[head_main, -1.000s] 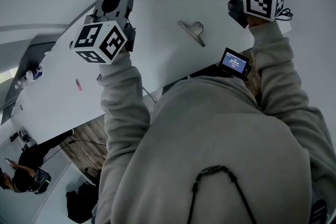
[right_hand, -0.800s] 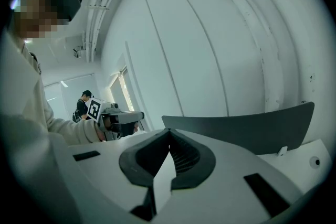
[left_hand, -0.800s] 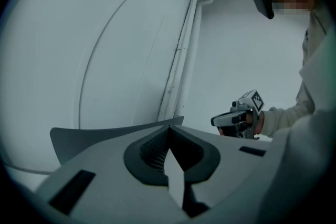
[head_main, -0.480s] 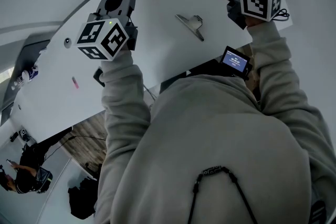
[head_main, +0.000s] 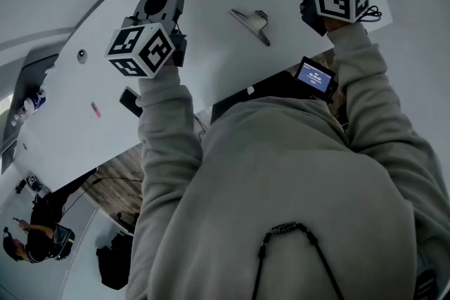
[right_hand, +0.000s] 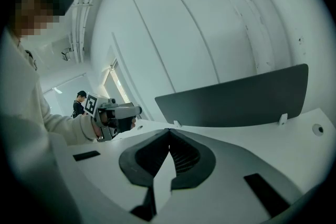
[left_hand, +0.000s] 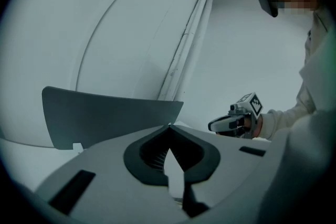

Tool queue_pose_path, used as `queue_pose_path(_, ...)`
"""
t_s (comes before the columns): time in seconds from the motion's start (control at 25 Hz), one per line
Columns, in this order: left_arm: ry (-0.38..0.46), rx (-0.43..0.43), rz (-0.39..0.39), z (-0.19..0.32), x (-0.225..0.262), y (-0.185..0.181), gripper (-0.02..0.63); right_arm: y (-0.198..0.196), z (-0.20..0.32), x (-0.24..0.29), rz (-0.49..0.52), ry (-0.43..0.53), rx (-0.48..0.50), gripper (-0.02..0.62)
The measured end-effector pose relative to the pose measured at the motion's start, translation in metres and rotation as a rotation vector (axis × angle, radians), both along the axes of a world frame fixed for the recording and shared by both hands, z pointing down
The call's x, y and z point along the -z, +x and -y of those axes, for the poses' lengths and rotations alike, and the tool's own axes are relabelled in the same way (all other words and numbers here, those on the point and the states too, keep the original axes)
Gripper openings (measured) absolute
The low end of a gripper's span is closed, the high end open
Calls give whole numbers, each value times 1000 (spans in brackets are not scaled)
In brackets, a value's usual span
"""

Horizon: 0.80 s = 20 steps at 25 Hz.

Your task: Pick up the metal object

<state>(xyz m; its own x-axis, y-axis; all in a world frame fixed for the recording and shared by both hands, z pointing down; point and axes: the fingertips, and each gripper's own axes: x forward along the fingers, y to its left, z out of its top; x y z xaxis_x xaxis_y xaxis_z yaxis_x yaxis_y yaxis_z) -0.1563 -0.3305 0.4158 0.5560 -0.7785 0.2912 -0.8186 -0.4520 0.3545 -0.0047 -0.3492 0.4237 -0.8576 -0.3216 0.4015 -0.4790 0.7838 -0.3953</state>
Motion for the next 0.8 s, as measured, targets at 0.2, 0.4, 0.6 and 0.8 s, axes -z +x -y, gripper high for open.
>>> queue_pose_path(0.2, -29, 5, -21, 1, -10, 2, 3, 3, -1, -18, -23, -47, 1, 20)
queue_pose_path(0.4, -53, -11, -21, 0, -30, 13, 3, 8, -4, -43, -36, -80, 1, 20)
queue_pose_path(0.6, -83, -25, -19, -5, -54, 20, 3, 8, -11, -71, -62, -114, 21, 20)
queue_pose_path(0.8, -132, -60, -8, -14, -77, 30, 3, 14, -18, -99, -93, -156, 21, 20)
